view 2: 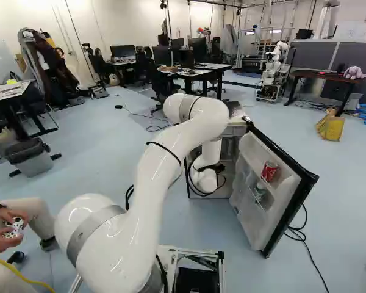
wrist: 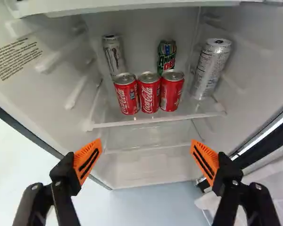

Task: Grab a drink from the fridge

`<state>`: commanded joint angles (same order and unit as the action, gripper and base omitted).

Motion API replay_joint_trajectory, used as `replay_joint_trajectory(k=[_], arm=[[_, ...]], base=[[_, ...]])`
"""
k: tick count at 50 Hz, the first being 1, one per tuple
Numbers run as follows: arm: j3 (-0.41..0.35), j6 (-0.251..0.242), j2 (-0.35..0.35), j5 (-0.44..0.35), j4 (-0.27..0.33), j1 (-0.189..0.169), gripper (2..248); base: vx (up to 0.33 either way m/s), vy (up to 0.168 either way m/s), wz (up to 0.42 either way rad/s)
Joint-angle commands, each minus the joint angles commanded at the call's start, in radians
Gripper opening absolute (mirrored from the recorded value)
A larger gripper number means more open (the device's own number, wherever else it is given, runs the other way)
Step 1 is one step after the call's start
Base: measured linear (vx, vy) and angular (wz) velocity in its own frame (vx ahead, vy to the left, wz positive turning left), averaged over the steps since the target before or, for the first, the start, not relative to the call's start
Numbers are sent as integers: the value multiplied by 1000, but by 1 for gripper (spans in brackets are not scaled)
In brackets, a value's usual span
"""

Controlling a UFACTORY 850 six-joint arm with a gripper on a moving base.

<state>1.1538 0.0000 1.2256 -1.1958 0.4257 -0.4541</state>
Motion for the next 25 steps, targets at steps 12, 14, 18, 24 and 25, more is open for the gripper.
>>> replay_joint_trajectory(k=[12, 14, 18, 24, 25], arm=[[41, 0, 21, -16, 0, 4, 247], [47, 0, 24, -18, 0, 5, 247], [59, 0, 30, -20, 0, 8, 247], [75, 0, 38, -21, 0, 10, 247], [76, 0, 39, -21, 0, 11, 247]], base=[[0, 0, 0], [0, 0, 0], [0, 0, 0], [0, 0, 0], [0, 0, 0]])
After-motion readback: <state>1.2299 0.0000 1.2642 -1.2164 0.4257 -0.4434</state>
